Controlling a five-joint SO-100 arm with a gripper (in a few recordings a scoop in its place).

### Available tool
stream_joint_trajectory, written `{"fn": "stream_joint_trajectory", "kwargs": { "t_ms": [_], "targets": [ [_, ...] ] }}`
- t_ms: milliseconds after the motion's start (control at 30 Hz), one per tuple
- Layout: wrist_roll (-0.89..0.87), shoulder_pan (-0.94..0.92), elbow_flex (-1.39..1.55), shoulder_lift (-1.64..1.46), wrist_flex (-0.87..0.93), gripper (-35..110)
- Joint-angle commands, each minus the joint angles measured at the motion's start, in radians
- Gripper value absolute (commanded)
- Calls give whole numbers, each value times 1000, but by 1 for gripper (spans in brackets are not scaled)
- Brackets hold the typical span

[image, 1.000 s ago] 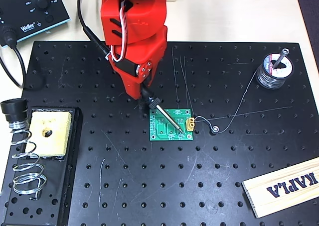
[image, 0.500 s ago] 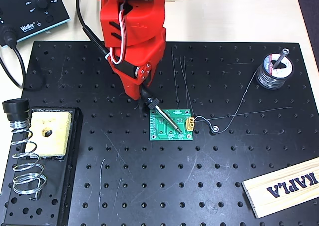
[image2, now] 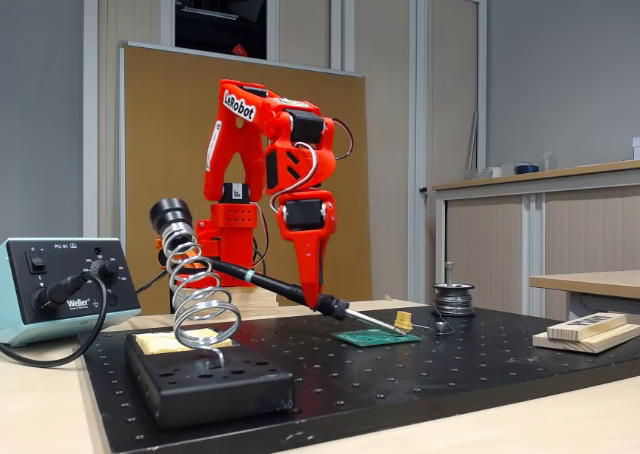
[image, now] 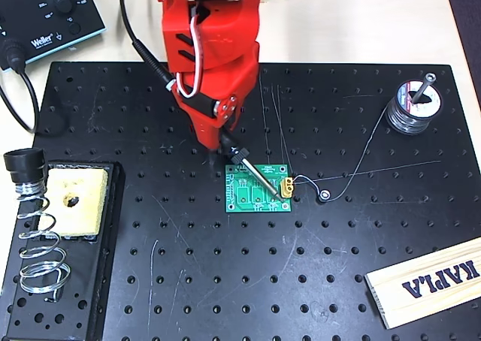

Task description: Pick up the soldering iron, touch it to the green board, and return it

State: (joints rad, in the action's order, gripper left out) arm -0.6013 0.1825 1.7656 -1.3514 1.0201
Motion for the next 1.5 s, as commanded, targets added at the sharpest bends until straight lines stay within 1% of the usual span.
{"fn": "stream_joint_trajectory", "kwargs": {
  "t_ms": [0,1167,1300,1467],
  "targets": [
    [-21,20,8,-31,0,0],
    [-49,35,49,-63,8,0],
    [-40,17,25,-74,35,0],
    [17,-41,-23,-121,97,0]
  ]
}}
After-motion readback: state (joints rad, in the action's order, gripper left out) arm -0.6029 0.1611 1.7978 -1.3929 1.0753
